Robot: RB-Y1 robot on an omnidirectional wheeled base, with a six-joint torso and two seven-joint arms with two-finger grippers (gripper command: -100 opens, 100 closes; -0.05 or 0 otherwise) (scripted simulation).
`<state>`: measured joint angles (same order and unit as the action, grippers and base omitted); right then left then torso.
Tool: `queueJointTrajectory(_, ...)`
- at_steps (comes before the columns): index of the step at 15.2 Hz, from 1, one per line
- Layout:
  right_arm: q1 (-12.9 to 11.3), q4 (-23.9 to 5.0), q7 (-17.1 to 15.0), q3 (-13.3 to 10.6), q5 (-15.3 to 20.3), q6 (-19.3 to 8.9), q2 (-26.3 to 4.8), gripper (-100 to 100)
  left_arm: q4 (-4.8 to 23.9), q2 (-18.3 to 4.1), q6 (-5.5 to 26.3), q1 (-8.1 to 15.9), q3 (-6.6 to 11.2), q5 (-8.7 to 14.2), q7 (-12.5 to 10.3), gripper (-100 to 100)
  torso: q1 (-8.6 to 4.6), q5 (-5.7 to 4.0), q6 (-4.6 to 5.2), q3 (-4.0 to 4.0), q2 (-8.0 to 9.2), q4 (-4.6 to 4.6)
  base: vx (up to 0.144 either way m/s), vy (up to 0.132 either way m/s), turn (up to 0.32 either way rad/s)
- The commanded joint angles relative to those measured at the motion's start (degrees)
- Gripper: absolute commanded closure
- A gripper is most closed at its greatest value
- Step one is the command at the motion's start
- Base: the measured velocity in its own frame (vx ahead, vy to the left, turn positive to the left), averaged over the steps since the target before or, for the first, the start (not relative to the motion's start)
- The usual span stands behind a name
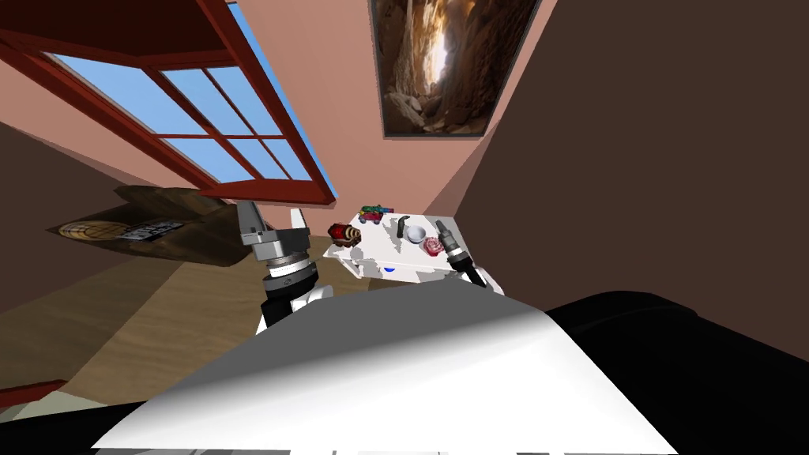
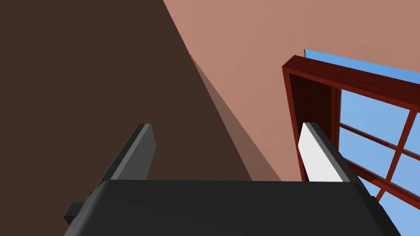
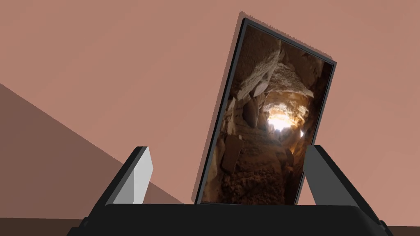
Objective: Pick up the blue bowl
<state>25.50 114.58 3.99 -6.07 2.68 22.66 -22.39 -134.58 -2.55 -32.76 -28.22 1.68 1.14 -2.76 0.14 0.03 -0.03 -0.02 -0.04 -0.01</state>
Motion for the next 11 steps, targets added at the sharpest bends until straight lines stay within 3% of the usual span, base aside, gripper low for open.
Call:
queueJointTrajectory(1, -0.17, -1.6, 0.42, -0.39, 0.75, -0.03, -2.8, -100, 0.0, 0.0, 0.0, 0.0, 0.0, 0.0, 0.0, 0, 0.0, 0.0, 0.0, 0.0, 0.0, 0.0, 0.008, 0.04, 0.149)
queueJointTrajectory(2, -0.44, -3.77, 0.98, -0.97, 1.86, -0.21, -4.19, -100, 0.0, 0.0, 0.0, 0.0, 0.0, 0.0, 0.0, 0, 0.0, 0.01, 0.01, 0.0, 0.0, 0.0, 0.015, 0.047, 0.187)
queueJointTrajectory(4, -0.44, -3.89, 0.98, -0.97, 1.86, -0.21, -5.87, -100, 0.0, 0.0, 0.0, 0.0, 0.0, 0.0, 0.0, 0, 0.04, 0.01, 0.01, -0.02, -0.03, -0.01, 0.016, 0.041, 0.089)
queueJointTrajectory(5, -0.73, -5.9, 1.57, -1.59, 3.02, -0.37, -7.64, -100, 0.0, 0.0, 0.0, -0.01, 0.0, 0.0, 0.0, 0, 0.02, 0.01, 0.03, -0.01, -0.02, 0.0, 0.008, 0.043, 0.125)
queueJointTrajectory(7, -0.73, -6.29, 1.57, -1.59, 3.02, -0.37, -8.94, -100, 0.0, 0.0, 0.0, 0.0, 0.0, 0.0, 0.0, 0, 0.03, 0.01, 0.01, 0.0, 0.0, 0.0, 0.003, 0.037, 0.094)
queueJointTrajectory(8, -1.03, -8.59, 2.21, -2.26, 4.23, -0.51, -10.85, -100, 0.0, 0.0, 0.0, -0.01, 0.0, 0.0, 0.0, 0, 0.0, 0.01, 0.03, 0.01, 0.02, 0.01, 0.004, 0.043, 0.163)
queueJointTrajectory(11, -1.33, -11.38, 2.87, -2.97, 5.49, -0.64, -14.53, -100, 0.0, 0.0, 0.0, 0.0, 0.0, 0.0, 0.0, 0, 0.06, 0.01, -0.01, 0.0, -0.01, 0.0, 0.01, 0.052, 0.183)
